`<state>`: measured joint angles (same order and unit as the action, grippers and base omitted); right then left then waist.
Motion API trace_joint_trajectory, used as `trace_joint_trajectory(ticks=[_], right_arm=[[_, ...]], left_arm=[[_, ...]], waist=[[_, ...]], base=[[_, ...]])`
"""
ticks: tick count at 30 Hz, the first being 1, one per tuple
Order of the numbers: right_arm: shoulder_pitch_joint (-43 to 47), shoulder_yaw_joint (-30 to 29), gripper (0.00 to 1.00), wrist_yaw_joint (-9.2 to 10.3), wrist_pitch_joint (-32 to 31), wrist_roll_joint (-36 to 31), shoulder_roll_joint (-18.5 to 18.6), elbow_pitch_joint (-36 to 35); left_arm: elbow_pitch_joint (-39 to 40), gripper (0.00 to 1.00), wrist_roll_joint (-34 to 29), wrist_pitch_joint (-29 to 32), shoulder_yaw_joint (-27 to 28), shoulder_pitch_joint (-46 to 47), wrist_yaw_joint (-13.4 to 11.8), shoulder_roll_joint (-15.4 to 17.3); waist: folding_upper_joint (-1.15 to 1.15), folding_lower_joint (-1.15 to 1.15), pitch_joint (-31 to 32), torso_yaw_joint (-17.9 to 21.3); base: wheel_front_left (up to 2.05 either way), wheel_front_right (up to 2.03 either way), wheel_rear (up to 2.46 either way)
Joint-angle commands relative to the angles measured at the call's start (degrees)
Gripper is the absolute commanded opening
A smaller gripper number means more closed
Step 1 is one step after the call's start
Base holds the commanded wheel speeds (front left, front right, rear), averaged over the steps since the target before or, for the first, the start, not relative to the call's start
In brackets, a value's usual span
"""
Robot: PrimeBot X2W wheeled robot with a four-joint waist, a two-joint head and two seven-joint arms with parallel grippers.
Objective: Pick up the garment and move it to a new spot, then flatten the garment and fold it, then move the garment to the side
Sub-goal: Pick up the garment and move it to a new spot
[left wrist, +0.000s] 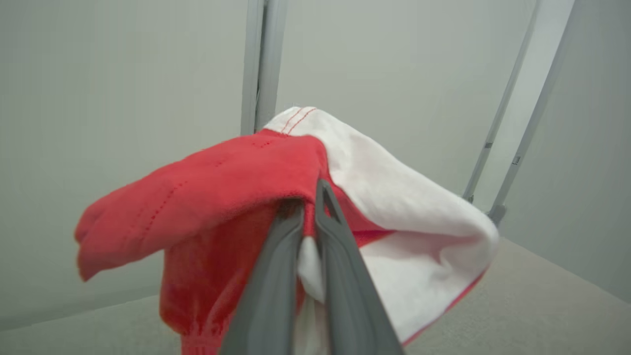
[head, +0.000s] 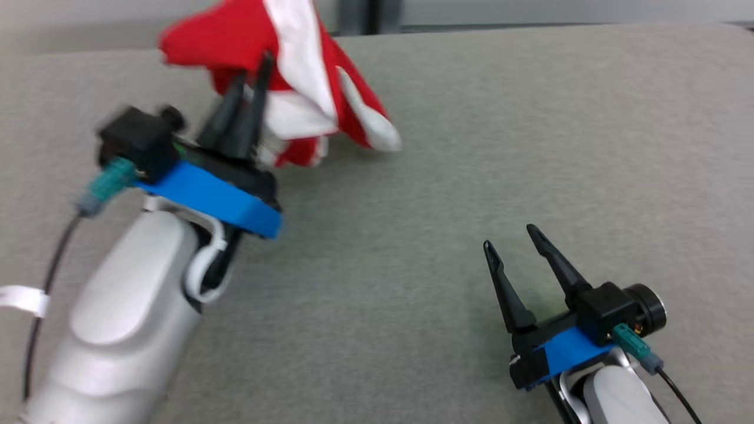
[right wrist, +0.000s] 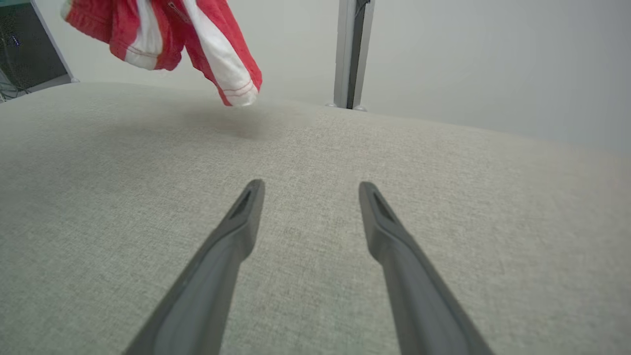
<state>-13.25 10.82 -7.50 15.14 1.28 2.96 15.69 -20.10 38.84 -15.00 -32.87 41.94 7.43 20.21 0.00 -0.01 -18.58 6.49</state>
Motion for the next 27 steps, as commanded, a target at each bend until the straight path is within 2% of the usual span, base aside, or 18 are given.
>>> trace_joint_trajectory(ticks=[1,7,12,13,14,15,19,27], right_arm=[[0.94,0.26,1.00,0.01,0.02,0.47,-0.09,-0.32],[1.82,0.42,1.00,0.01,0.02,1.69,-0.10,-0.84],[1.95,0.23,1.00,0.01,0.02,2.14,-0.10,-1.29],[1.95,0.06,1.00,0.01,0.02,2.20,-0.11,-1.33],[1.92,-0.20,1.00,0.01,0.02,2.22,-0.10,-1.39],[1.87,-0.46,1.00,0.01,0.02,2.22,-0.09,-1.44],[1.54,-1.34,1.00,0.01,0.02,1.79,-0.08,-1.39],[1.46,-3.48,1.00,0.01,0.02,0.91,-0.05,-0.88]], left_arm=[[-0.64,0.00,0.21,-0.26,-1.84,-1.11,0.10,-0.78],[-3.63,0.00,1.53,-0.25,-8.16,-4.11,0.10,-4.64],[-7.24,0.00,1.22,-0.26,-11.27,-7.03,0.10,-6.27],[-7.72,0.29,0.93,-0.27,-11.32,-7.37,0.10,-6.51],[-8.22,0.76,0.69,-0.26,-11.02,-7.58,0.10,-6.63],[-8.40,1.00,0.30,-0.27,-10.44,-7.65,0.10,-6.75],[-7.85,1.00,-2.45,-0.26,-6.03,-9.08,0.10,-7.11],[-5.32,1.00,-10.74,-0.22,6.87,-16.05,0.10,-8.10]], waist=[[0.00,0.01,2.12,3.67],[0.00,0.01,1.79,8.18],[0.00,0.01,1.42,9.16],[0.00,0.01,1.30,9.02],[0.00,0.01,1.21,8.72],[0.00,0.01,1.14,8.30],[0.00,0.01,1.45,5.97],[0.00,0.01,4.80,0.93]], base=[[0.00,0.00,0.00],[0.00,0.00,0.00],[0.00,0.00,0.00],[0.00,0.00,0.00],[0.00,0.00,0.00],[0.00,0.00,0.00],[0.00,0.00,0.00],[0.00,0.00,0.00]])
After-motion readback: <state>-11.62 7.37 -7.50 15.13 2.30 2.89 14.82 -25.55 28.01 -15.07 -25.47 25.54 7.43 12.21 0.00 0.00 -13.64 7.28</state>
